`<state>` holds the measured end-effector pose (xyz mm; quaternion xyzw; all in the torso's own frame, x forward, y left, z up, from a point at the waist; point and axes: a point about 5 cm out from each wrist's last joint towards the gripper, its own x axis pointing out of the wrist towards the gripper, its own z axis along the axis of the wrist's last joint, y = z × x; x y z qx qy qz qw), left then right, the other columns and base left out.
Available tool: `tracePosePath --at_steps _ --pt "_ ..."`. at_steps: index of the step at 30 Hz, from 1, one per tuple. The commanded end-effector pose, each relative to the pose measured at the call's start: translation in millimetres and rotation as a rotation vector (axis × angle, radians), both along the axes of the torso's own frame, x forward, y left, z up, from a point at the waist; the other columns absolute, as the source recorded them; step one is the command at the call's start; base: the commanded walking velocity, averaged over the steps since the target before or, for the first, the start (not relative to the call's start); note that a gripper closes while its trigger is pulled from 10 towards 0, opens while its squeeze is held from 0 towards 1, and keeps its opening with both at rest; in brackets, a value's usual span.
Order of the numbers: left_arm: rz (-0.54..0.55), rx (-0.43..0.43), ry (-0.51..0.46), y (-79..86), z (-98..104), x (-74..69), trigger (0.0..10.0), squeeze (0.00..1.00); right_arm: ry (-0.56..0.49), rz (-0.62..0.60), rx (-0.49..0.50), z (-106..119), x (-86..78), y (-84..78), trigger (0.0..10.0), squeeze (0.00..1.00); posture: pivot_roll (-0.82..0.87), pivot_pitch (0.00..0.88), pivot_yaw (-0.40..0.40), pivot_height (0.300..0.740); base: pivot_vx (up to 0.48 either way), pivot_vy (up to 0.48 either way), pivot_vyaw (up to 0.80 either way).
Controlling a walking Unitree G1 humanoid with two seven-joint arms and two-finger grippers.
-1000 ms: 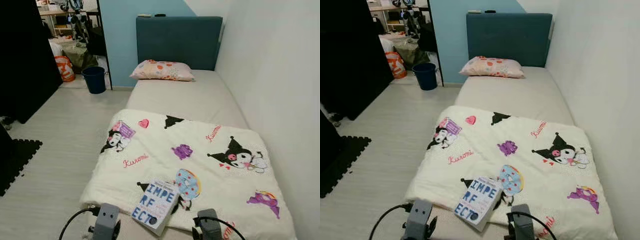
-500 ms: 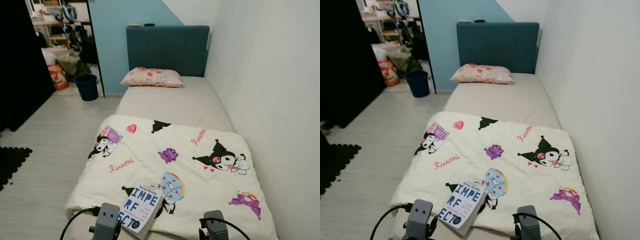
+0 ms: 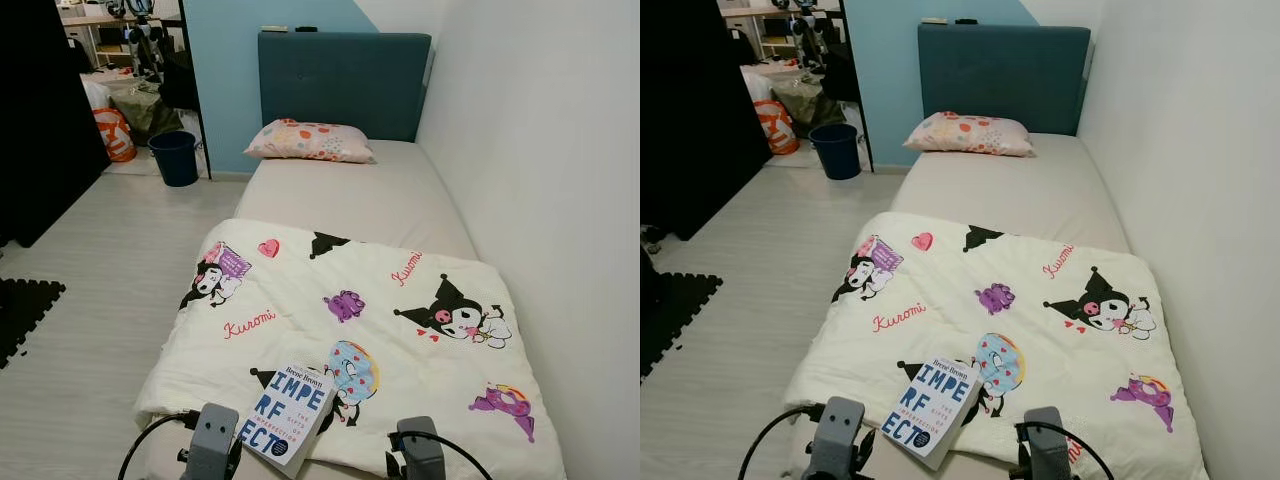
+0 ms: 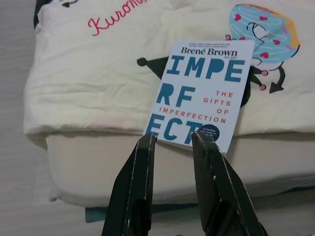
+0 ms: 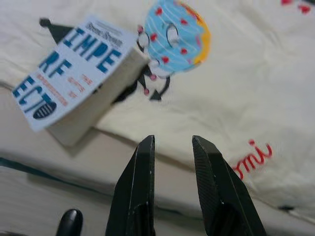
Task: Clean up the room
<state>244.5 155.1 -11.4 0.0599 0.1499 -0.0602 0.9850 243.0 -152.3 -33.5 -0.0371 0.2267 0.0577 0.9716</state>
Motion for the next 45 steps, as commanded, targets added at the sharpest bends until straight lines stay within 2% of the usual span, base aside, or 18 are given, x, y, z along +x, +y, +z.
tracePosePath --at_steps 1,14,21,28,35,45 --pt "0.029 -0.009 0.017 8.3 -1.3 -1.0 10.0 0.00 -0.023 0.000 0.011 3.4 2.9 2.2 10.0 0.00 0.01 0.097 -0.026 0.740 0.000 0.000 0.00" --pt "0.022 -0.005 -0.007 11.3 2.7 0.3 10.0 0.00 -0.055 -0.007 0.034 10.3 10.4 1.1 10.0 0.00 0.01 0.099 -0.033 0.740 0.000 0.000 0.00" --pt "0.026 -0.005 -0.007 11.6 2.1 -1.3 10.0 0.00 -0.053 -0.007 0.032 9.7 9.4 0.2 10.0 0.00 0.01 0.098 -0.034 0.740 0.000 0.000 0.00" --pt "0.030 -0.020 -0.005 10.8 2.0 -1.9 10.0 0.00 -0.045 -0.013 0.030 7.8 7.1 -0.4 10.0 0.00 0.01 0.099 -0.032 0.740 0.000 0.349 0.00" --pt "0.011 -0.012 -0.015 10.2 3.2 -3.0 10.0 0.00 -0.020 -0.029 0.035 2.7 0.9 -1.1 10.0 0.00 0.01 0.100 -0.027 0.740 0.000 0.000 0.00" --pt "0.020 -0.002 -0.014 9.4 3.2 -2.3 10.0 0.00 -0.016 -0.037 0.044 2.5 1.2 -2.3 10.0 0.00 0.01 0.102 -0.028 0.740 0.000 0.000 0.00"
